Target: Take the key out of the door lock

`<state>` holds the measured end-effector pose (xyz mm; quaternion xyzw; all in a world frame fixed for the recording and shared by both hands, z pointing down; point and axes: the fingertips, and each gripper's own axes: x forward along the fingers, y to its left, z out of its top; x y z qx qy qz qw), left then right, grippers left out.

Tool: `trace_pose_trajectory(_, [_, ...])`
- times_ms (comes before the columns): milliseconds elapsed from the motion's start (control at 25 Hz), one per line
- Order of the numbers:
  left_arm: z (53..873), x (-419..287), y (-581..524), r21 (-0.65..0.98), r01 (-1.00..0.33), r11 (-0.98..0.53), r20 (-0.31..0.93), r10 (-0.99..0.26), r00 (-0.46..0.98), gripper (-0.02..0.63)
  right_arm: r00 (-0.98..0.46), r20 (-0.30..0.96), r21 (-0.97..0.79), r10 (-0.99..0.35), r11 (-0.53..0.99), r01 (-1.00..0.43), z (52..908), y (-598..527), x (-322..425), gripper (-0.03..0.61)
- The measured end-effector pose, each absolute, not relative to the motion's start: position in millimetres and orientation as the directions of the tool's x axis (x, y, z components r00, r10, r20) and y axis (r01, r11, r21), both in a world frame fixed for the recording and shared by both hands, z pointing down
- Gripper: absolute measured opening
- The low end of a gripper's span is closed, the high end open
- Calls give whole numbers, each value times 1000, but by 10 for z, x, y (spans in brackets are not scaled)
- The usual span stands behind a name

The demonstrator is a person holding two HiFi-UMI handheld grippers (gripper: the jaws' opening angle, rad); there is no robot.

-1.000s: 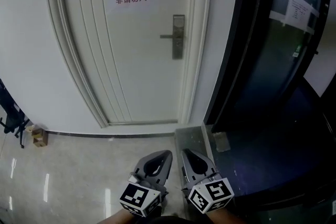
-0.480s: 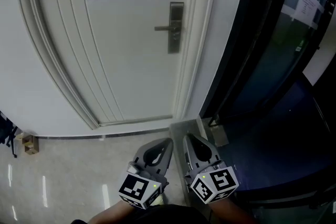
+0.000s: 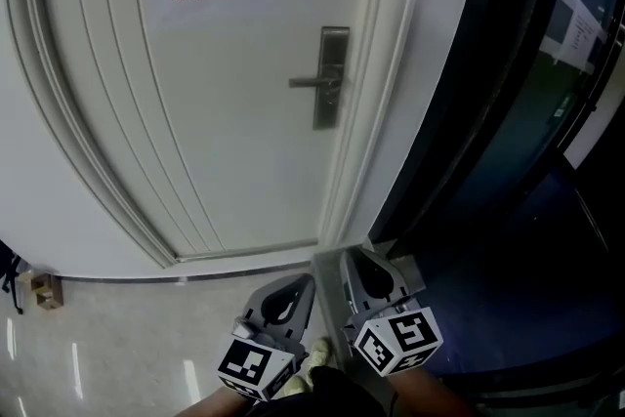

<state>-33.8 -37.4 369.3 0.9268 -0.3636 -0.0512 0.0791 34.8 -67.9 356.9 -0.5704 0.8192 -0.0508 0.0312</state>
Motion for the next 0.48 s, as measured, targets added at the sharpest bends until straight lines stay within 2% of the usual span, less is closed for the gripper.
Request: trace_pose_trajectory(480, [3591, -191, -1472, 150, -732, -665, -27, -742, 669, 3, -351, -17, -93, -936, 351, -932, 3464, -2306, 736, 20])
